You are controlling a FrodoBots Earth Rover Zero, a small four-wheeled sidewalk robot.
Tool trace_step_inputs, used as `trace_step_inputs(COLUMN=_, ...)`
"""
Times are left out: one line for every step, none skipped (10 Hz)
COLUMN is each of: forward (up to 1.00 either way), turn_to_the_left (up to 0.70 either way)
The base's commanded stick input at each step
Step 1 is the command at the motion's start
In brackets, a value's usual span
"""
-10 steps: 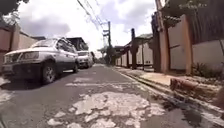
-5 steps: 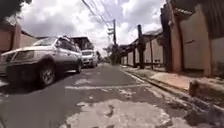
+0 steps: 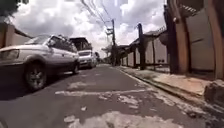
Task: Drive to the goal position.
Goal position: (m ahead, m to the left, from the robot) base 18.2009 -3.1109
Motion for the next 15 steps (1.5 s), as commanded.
trace_step_inputs(forward=0.85, turn_to_the_left=0.25)
trace_step_inputs(forward=0.85, turn_to_the_left=0.27)
trace_step_inputs(forward=0.85, turn_to_the_left=0.27)
trace_step_inputs(forward=0.85, turn_to_the_left=0.10)
trace_step_inputs(forward=0.85, turn_to_the_left=0.00)
trace_step_inputs(forward=0.85, turn_to_the_left=0.00)
trace_step_inputs(forward=0.85, turn_to_the_left=0.00)
trace_step_inputs(forward=0.85, turn_to_the_left=0.00)
trace_step_inputs(forward=0.85, turn_to_the_left=0.00)
trace_step_inputs(forward=0.85, turn_to_the_left=0.00)
trace_step_inputs(forward=0.85, turn_to_the_left=0.00)
trace_step_inputs(forward=0.85, turn_to_the_left=0.00)
trace_step_inputs(forward=0.85, turn_to_the_left=0.00)
trace_step_inputs(forward=0.85, turn_to_the_left=0.00)
trace_step_inputs(forward=0.85, turn_to_the_left=0.00)
